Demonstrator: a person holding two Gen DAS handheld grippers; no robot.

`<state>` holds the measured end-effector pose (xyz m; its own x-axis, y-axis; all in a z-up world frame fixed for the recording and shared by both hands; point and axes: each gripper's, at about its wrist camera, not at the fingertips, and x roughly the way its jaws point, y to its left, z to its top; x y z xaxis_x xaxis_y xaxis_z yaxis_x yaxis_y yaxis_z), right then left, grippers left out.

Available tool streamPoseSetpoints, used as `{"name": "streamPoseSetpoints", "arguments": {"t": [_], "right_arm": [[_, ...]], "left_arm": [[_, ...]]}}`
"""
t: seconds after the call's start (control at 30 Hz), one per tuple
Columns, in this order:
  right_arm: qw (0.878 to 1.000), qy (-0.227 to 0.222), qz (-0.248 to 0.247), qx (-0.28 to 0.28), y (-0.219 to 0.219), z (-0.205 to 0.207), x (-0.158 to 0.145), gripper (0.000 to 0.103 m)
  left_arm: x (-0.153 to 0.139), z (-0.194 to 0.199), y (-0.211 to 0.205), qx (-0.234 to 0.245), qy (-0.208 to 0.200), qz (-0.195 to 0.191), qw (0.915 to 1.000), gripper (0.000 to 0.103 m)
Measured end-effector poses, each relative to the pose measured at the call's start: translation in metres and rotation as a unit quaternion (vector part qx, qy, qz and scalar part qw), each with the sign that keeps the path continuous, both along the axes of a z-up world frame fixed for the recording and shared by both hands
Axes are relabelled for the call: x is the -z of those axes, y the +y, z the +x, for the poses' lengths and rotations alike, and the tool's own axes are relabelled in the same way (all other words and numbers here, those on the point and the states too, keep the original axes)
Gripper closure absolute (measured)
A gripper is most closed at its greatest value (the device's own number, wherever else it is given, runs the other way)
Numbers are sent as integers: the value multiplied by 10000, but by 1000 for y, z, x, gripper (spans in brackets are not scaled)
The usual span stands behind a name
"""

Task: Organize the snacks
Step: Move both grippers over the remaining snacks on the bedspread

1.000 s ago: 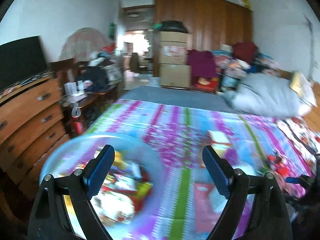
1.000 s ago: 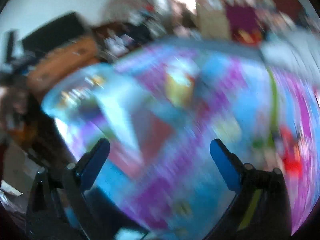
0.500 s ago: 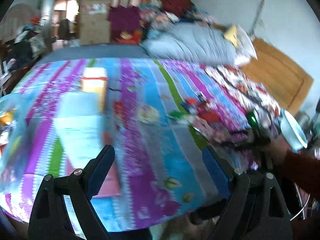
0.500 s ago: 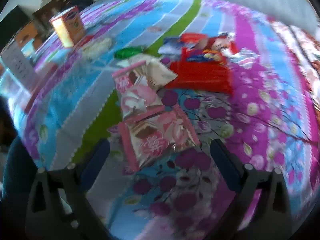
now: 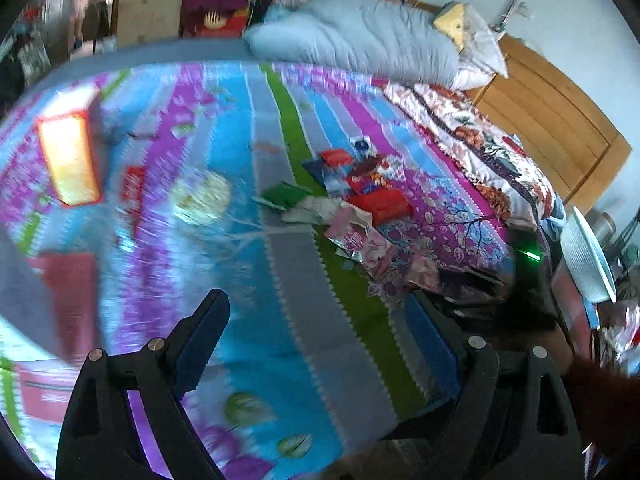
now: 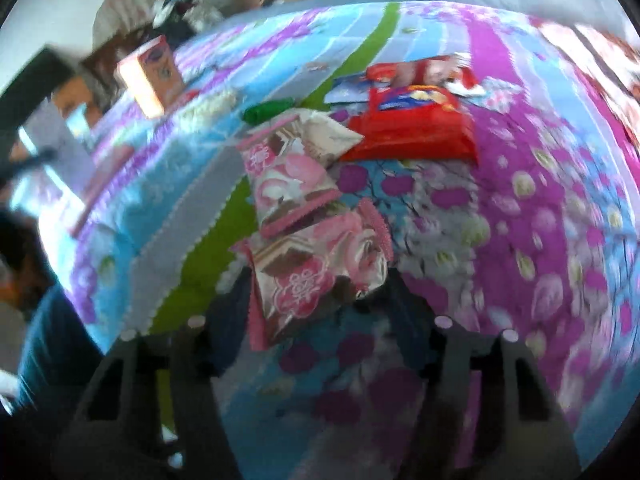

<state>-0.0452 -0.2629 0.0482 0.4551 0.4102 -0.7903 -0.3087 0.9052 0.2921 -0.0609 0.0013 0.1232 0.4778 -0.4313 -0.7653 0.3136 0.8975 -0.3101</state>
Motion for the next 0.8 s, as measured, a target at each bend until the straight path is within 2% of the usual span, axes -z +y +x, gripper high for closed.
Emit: {"name": "streamPoseSetpoints", "arguments": {"t": [0.07, 0.1, 0.2, 0.4, 0.5, 0.57, 0.67, 0.8], "right_arm": [[9994, -55, 222, 263, -11, -5, -3, 40], [9987, -74, 304, 403, -16, -6, -3, 40], [9953, 70, 536, 799, -31, -3, 1, 40], [9921, 125, 776, 981, -45, -5, 3, 40], [9920, 163, 799, 963, -46, -5, 4, 40], [9920, 194, 813, 948, -46, -5, 5, 40], [9916, 217, 848, 950, -48, -4, 6, 40], [9916, 246, 851, 945, -48, -2, 7, 39]], "left_arm": [[21, 19, -16, -28, 267, -93, 9996, 14], [28, 26, -23, -3, 351, -86, 9993, 19], [50, 48, -63, 313, 553, 8, 9980, 46], [55, 63, -130, 829, 131, -467, 9954, 46], [59, 63, -159, 1085, -19, -336, 9935, 46], [68, 67, -170, 1209, 107, -216, 9924, 46], [88, 69, -166, 1141, 400, 100, 9926, 47], [93, 52, -122, 775, 538, 114, 9955, 47]]}}
